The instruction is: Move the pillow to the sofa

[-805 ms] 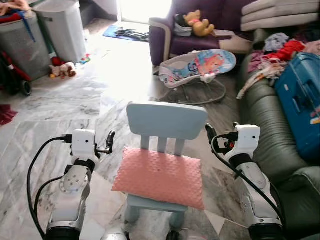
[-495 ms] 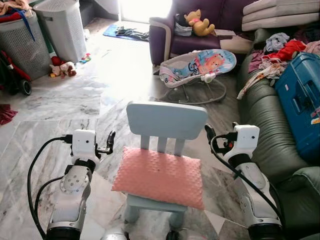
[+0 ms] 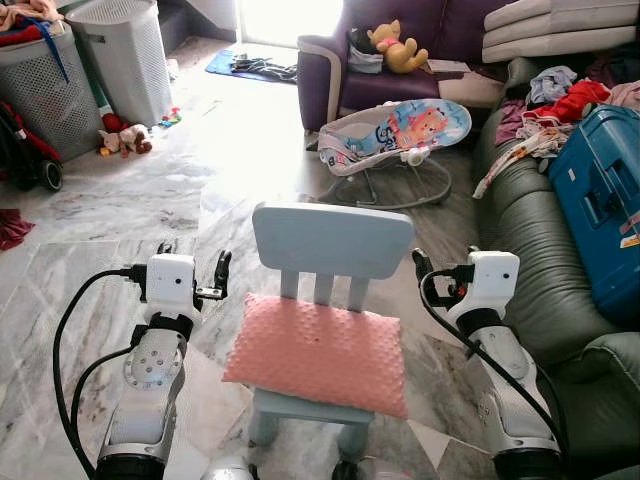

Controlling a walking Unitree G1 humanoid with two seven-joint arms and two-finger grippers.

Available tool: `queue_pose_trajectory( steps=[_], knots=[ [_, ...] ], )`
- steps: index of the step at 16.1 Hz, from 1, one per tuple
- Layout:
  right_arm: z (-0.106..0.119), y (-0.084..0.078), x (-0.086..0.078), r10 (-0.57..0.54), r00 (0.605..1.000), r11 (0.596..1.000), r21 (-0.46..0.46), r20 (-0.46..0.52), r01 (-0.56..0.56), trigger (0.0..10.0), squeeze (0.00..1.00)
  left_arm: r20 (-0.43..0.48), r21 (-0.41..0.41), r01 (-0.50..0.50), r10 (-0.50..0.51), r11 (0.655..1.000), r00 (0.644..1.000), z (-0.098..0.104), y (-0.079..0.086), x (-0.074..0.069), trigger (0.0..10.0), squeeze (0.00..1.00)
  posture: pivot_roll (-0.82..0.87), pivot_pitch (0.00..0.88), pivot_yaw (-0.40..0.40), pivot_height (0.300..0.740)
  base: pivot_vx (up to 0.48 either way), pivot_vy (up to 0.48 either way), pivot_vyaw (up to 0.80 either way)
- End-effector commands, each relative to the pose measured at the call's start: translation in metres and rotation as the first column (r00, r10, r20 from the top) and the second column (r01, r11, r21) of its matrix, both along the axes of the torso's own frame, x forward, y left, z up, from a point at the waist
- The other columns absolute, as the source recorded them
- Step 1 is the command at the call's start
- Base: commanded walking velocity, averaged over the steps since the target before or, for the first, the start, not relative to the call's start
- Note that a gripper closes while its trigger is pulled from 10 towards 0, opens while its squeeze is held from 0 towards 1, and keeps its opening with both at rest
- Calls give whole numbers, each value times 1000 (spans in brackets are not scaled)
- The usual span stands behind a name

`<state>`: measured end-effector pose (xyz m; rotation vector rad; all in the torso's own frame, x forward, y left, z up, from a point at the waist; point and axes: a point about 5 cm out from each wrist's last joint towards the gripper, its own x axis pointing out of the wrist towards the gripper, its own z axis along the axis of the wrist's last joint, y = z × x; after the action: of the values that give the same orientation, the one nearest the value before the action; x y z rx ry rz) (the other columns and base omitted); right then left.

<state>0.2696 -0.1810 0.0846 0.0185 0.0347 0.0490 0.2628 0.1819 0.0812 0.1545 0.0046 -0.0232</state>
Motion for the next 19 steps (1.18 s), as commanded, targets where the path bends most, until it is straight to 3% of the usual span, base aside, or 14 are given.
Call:
queue_pose_trajectory(
  steps=[1,9,19],
  knots=[
    [2,-1,1,-3,1000,1000,-3,-1,3,10000,0,8,8,-11,11,1000,1000,1,1,2,10000,0,38,0,-59,740,0,0,0],
    [1,-2,2,-4,1000,1000,7,-9,4,10000,0,-24,6,-16,16,1000,1000,-6,-1,5,10000,0,34,0,-64,740,0,0,0],
    [-1,-1,3,9,1000,1000,7,-18,-9,10000,0,-30,9,-7,7,1000,1000,-7,-2,7,10000,0,34,0,-68,616,0,0,0]
  ],
)
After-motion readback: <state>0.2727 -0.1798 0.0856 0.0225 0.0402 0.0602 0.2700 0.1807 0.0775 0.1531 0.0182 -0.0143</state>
